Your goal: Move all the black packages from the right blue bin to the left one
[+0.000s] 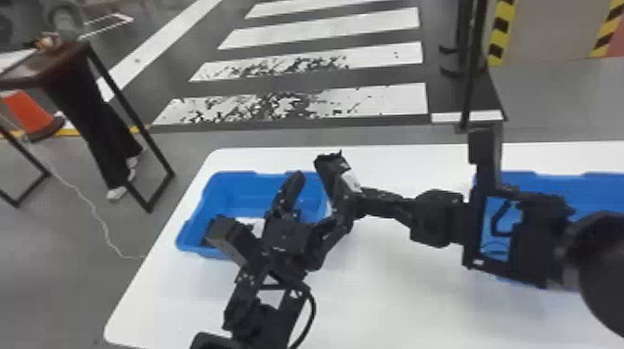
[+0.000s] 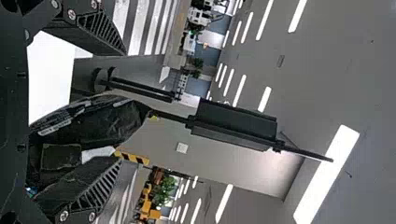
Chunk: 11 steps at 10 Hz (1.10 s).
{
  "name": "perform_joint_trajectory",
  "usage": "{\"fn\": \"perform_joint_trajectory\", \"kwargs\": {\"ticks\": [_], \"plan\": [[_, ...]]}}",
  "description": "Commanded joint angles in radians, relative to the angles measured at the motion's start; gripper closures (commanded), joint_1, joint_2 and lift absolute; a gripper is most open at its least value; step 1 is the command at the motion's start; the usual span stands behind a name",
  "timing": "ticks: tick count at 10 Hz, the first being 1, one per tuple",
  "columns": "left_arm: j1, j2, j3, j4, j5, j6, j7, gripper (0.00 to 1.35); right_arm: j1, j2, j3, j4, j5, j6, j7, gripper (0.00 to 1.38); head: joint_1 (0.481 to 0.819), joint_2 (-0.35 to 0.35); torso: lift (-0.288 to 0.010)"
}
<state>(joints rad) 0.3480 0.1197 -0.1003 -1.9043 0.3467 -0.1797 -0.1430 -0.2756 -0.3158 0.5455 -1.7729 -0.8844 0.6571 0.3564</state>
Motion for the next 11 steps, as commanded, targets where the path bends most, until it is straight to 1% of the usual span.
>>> {"fn": "perform_joint_trajectory", "kwargs": {"ticks": [1,2,3,4,5,7,8,9,10,11], "plan": [[0.003,0.000,0.019,-0.009,-0.046,0.008,0.000,0.58,-0.007,-0.002,0.027,0.000,-0.009,-0.002,0.001,1.12,0.695,0.305,-0.140],[0.013,-0.002,0.028,-0.031,-0.042,0.045,0.008,1.18,-0.009,0.000,0.029,0.005,-0.009,-0.004,-0.001,1.12,0.695,0.313,-0.140],[0.025,-0.005,0.046,-0.068,-0.058,0.118,0.010,1.22,-0.014,0.000,0.029,0.014,-0.009,-0.014,-0.004,1.12,0.695,0.326,-0.140],[0.032,-0.003,0.054,-0.097,-0.052,0.192,-0.007,1.22,-0.024,0.003,0.031,0.024,-0.007,-0.026,-0.007,1.12,0.695,0.332,-0.140],[0.030,-0.002,0.054,-0.114,-0.044,0.226,-0.030,1.22,-0.041,0.007,0.037,0.046,-0.005,-0.046,-0.013,1.12,0.695,0.327,-0.140],[0.027,0.000,0.032,-0.117,0.014,0.202,-0.035,1.22,-0.073,0.017,0.047,0.086,0.013,-0.083,-0.031,1.12,0.695,0.311,-0.140],[0.027,0.000,0.026,-0.117,0.030,0.177,-0.026,1.22,-0.085,0.023,0.049,0.117,0.023,-0.100,-0.042,1.06,0.695,0.299,-0.140],[0.035,-0.003,0.032,-0.117,0.032,0.148,-0.007,1.22,-0.088,0.023,0.049,0.140,0.023,-0.127,-0.043,0.71,0.695,0.290,-0.140],[0.042,-0.006,0.046,-0.117,0.008,0.128,0.005,1.22,-0.090,0.024,0.049,0.157,0.029,-0.132,-0.048,0.37,0.695,0.287,-0.140],[0.052,-0.009,0.056,-0.117,-0.012,0.101,0.023,1.22,-0.093,0.024,0.049,0.171,0.021,-0.147,-0.048,0.28,0.695,0.289,-0.140]]}}
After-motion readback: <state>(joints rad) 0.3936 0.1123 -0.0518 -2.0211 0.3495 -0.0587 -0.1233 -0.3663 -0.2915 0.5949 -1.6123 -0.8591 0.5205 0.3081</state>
